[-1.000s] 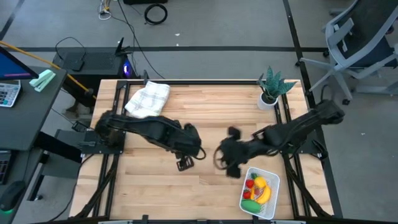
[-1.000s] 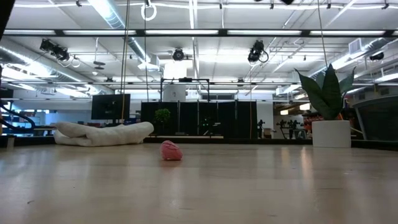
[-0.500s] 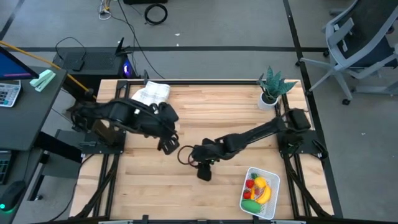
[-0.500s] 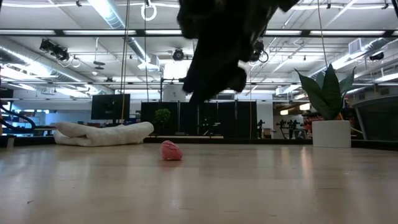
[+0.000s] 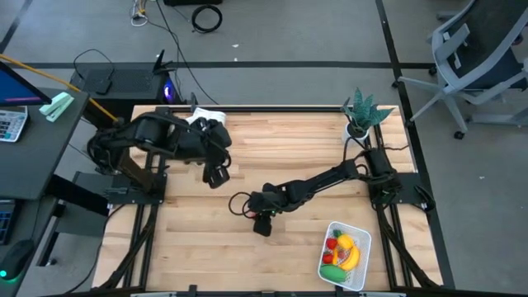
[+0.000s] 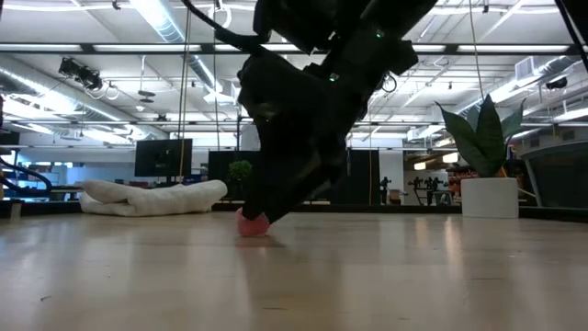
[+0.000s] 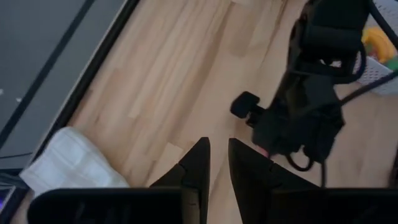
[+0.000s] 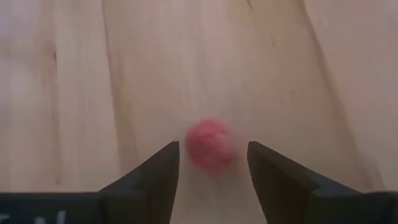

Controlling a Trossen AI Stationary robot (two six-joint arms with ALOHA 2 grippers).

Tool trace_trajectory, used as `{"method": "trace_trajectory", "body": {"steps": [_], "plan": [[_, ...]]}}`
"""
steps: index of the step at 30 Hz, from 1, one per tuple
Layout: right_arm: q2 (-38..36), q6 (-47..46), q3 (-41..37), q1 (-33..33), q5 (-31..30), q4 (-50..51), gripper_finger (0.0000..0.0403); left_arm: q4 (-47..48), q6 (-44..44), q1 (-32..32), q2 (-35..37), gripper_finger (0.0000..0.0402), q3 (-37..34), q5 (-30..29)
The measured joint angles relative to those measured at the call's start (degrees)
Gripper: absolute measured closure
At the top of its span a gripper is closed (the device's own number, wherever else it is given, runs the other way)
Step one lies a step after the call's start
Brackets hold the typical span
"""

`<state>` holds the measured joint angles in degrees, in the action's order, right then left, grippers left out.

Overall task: Pick and placing Produce into tupperware
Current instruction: Put the pink peach into the white basket

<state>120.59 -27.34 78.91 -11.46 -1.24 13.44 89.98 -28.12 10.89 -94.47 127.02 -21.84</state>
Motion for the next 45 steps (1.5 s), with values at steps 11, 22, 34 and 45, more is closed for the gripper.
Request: {"method": "trace_trajectory", "body": {"steps": [11,22,34,45], "plan": [[1.8,0.4,0.0,-0.3,-0.8,-2.9,0.0206,0.0,6.6,-5.0,0.6,0.0338,0.0,0.0],[2.8,0.6,0.0,-0.3,-1.2,-4.7,0.0224,0.0,8.0,-6.0,0.6,0.0342,0.0,0.0],[-6.7,-5.0,-0.1,-0.9,0.7,2.5,0.0376,0.0,7.8,-6.0,0.6,0.0351,0.0,0.0],[-37.6,-22.2,0.0,-10.5,-12.5,33.8,0.0376,0.0,2.6,-6.0,4.1,0.0362,0.1,0.0]]}}
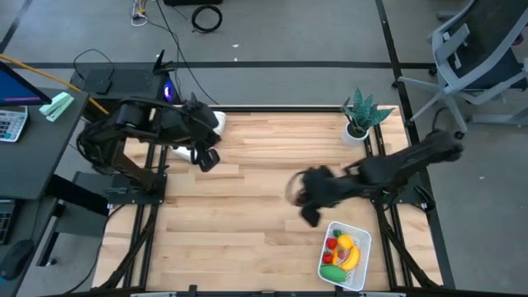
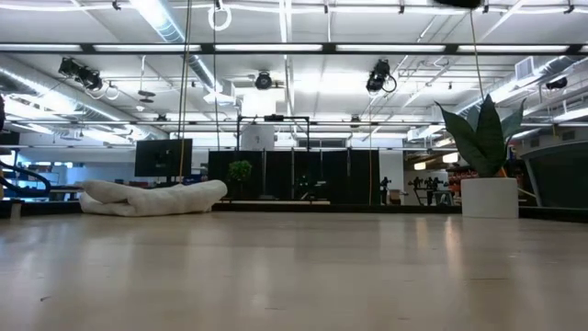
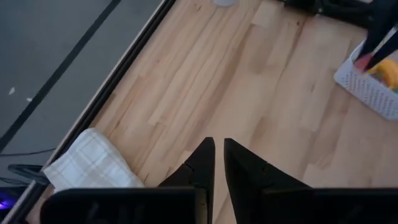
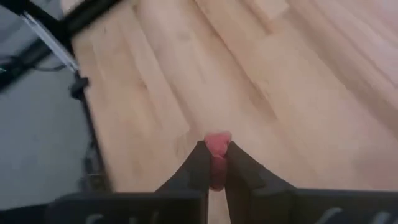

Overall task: Pick and placing Produce into tupperware
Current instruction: Put the pink peach into the white basket

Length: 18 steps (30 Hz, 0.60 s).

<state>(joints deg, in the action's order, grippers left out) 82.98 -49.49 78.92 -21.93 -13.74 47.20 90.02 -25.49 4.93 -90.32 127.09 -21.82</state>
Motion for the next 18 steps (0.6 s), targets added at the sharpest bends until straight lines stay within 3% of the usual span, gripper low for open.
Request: {"method": "trace_trajectory", "body": {"steps": [4,8,12,18], "plan": [[-7.0,-9.0,0.0,-7.1,-1.0,8.5,0.0377,0.0,-1.6,0.0,1.4,0.0362,0.1,0.0],[-7.7,-15.4,0.0,-14.2,0.4,19.4,0.0377,0.0,-3.9,0.0,2.4,0.0368,0.0,0.0],[-5.8,-20.3,0.0,-19.8,8.0,28.2,0.0377,0.0,-3.6,0.0,3.6,0.0378,0.0,0.0],[-2.1,-25.3,-0.2,-25.8,17.6,25.4,0.0377,0.0,-7.9,0.2,5.4,0.0395,0.0,0.0]]}}
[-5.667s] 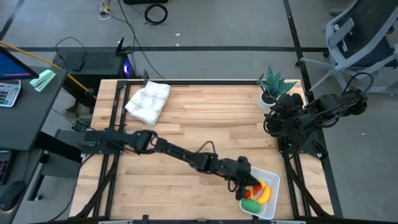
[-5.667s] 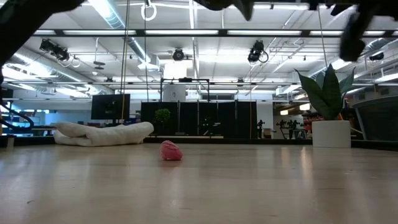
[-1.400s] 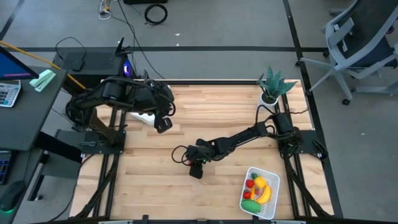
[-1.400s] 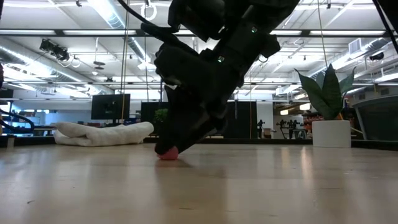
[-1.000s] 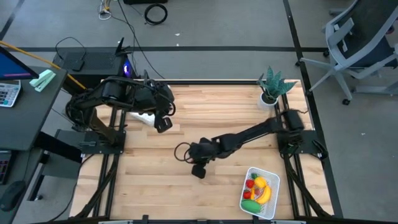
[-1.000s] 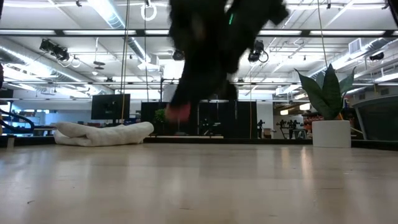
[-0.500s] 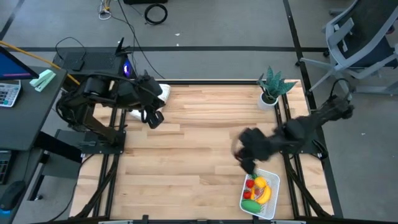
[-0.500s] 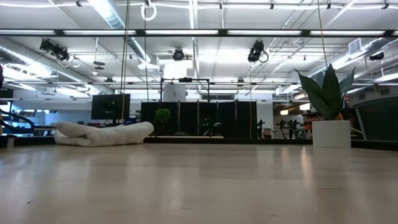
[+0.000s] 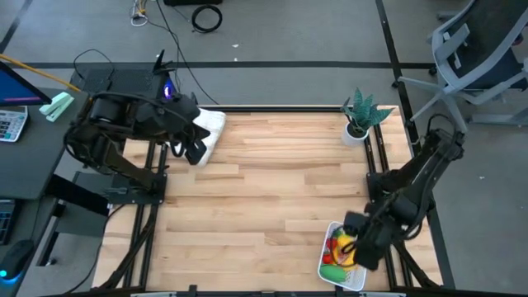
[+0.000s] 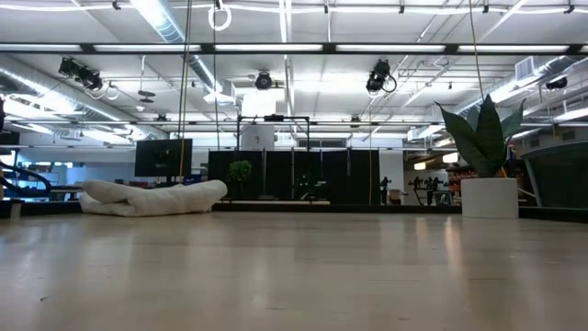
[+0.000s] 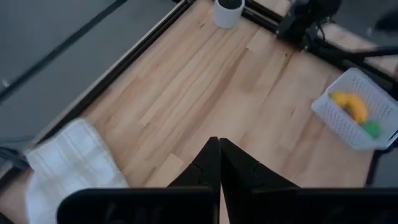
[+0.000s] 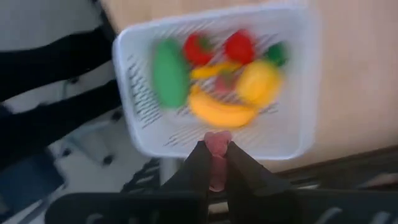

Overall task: Pick and placing Produce into tupperware
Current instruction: Put the pink peach into the white basket, then return to Home Position

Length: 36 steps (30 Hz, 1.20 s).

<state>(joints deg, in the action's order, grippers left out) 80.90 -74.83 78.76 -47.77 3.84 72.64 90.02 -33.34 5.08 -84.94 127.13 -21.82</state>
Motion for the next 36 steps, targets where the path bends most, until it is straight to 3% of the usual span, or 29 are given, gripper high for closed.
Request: {"method": "trace_trajectory", "body": {"steps": [5,11,16,20,30,36], "plan": [[2.3,-2.5,-5.4,-2.9,4.5,-11.8,0.0377,0.0,-4.3,0.0,0.3,0.0393,0.0,0.0],[2.4,-8.8,-20.0,-4.3,5.6,-32.4,0.0377,0.0,-5.1,0.0,0.3,0.0372,0.0,0.0],[2.4,-12.2,-29.7,-3.8,5.2,-48.9,0.0377,0.0,-5.0,0.0,0.3,0.0381,0.0,0.0],[2.4,-11.5,-32.5,-3.7,5.4,-49.7,0.0371,0.0,-4.7,0.0,0.3,0.0393,0.0,0.0],[2.1,-12.7,-33.2,-2.4,5.1,-48.4,0.0266,0.0,0.0,0.0,0.3,0.0374,0.0,0.0],[-1.6,-14.9,-29.6,2.1,7.4,-48.3,0.0242,0.0,-0.7,0.0,1.7,0.0368,0.0,2.2]]}}
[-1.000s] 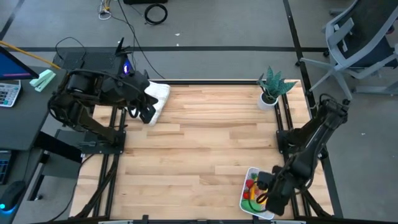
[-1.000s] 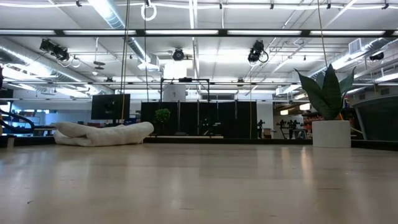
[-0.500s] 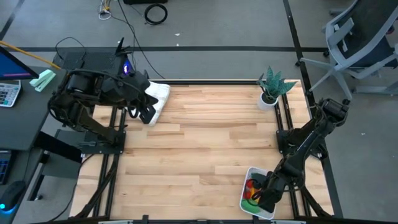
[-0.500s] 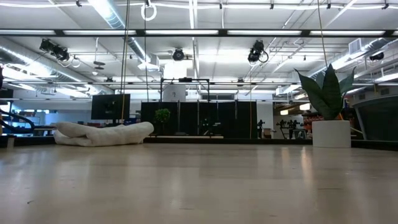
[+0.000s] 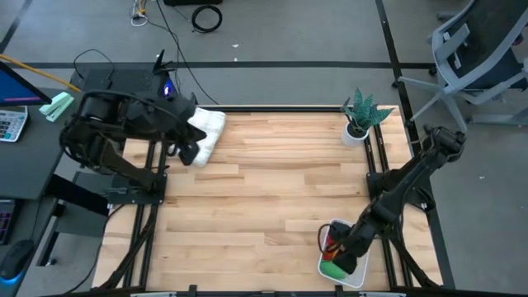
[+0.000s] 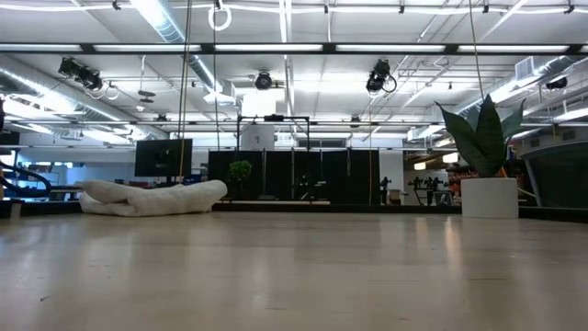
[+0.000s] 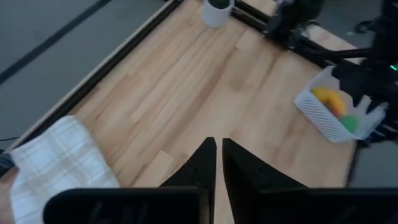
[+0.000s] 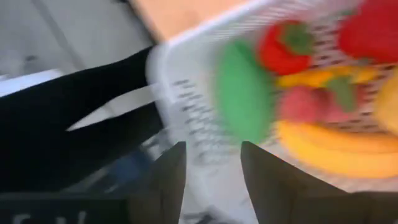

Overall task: Pick and placing Produce into tupperware
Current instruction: Return to Home Position

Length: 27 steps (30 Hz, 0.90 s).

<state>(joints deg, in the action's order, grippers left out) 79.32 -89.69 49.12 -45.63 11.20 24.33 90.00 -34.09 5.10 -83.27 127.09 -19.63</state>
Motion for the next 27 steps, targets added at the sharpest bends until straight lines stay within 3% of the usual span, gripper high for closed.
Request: {"method": "trace_trajectory", "body": {"steps": [5,12,14,18,20,24,27], "plan": [[-6.8,3.9,6.4,2.9,0.5,2.6,0.0243,0.0,0.3,0.0,5.0,0.0386,0.0,4.2],[-18.9,20.1,20.1,4.2,-10.5,14.4,0.0246,0.0,0.5,0.0,18.0,0.0391,0.0,4.7],[-22.3,28.7,24.0,2.7,-17.0,16.8,0.0245,0.0,2.5,0.0,22.5,0.0381,0.0,4.7],[-29.1,59.1,28.1,-1.7,-28.4,18.3,0.0245,0.1,10.0,0.0,31.3,0.0363,0.1,4.6],[-32.9,69.8,28.0,-3.3,-33.7,18.5,0.0245,-0.1,11.5,0.0,35.0,0.036,0.1,4.4],[-41.5,70.0,24.0,-3.6,-37.9,19.9,0.0246,0.0,11.8,-0.6,40.8,0.0364,-0.1,4.5],[-48.3,65.5,17.2,-3.6,-38.0,14.9,0.0245,-0.8,11.8,-1.8,45.5,0.0375,-2.3,4.2]]}}
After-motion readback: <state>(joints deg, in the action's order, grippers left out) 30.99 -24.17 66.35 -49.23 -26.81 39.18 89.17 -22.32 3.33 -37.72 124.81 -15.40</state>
